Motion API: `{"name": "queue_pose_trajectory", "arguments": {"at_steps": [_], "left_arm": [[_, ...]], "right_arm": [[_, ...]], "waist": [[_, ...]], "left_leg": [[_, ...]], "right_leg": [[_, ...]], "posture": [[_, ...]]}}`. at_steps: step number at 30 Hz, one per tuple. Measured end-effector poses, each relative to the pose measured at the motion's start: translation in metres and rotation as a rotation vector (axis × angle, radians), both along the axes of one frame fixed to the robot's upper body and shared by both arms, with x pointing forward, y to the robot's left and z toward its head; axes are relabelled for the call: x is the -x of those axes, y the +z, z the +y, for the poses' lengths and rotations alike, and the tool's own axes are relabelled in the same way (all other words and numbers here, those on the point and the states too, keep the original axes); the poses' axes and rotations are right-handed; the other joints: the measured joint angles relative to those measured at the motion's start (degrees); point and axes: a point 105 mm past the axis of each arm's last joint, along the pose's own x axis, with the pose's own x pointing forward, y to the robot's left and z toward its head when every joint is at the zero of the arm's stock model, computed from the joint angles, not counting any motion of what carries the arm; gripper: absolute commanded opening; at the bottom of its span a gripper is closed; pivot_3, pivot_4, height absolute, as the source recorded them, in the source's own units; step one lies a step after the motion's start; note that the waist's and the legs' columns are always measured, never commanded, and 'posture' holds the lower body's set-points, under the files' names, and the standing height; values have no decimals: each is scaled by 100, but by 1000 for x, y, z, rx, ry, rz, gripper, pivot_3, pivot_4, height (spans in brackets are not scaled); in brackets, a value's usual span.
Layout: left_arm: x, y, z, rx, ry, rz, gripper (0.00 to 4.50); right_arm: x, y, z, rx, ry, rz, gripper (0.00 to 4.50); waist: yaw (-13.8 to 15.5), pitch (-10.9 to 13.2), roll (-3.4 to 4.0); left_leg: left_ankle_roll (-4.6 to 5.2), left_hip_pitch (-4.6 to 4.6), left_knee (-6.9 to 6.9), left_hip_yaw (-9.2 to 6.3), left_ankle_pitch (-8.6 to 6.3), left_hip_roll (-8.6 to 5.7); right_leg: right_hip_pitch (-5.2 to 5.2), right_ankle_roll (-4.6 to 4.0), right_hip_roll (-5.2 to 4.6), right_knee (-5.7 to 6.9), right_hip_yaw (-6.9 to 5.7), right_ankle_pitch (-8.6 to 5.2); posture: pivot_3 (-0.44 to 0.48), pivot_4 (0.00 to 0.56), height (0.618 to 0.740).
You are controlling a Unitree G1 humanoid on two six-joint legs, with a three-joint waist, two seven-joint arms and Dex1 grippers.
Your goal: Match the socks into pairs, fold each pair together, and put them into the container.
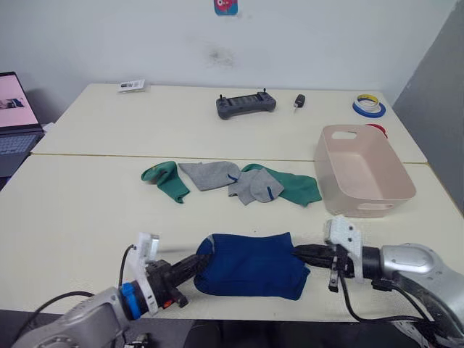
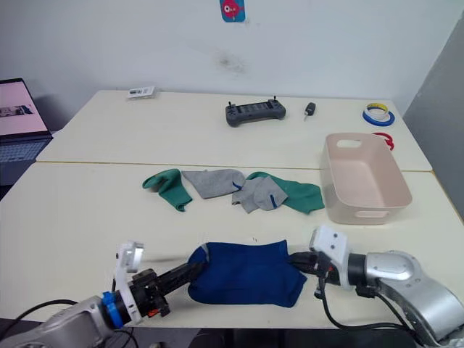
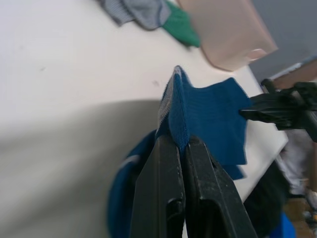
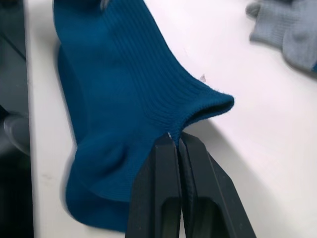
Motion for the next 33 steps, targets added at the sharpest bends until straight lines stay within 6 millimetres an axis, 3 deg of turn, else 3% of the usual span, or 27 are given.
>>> {"name": "queue_pose_trajectory", "arguments": {"at_steps": [5,16,33], "left_arm": [[15,4,2,45,-44,82,0],[4,-47,-9,17,75,153,0],[2,-66,-10,-64,114,152,0]], "right_arm": [[11,4,-5,14,31,76,48],[-1,-40,-10,187,11,41,48],[-12,-46,-5,215,-21,-4,48]], "waist": [[-1,0,2],[0,0,1],[-1,-2,4]], "left_leg": [[1,2,0,6,0,-3],[0,2,-1,4,0,-2],[0,3,-1,4,0,-4]], "right_leg": [[1,0,-3,-4,3,0],[1,0,5,-7,4,0],[4,1,2,-8,4,0]], "posture": [[0,150,740],[0,150,740],[0,150,740]]}}
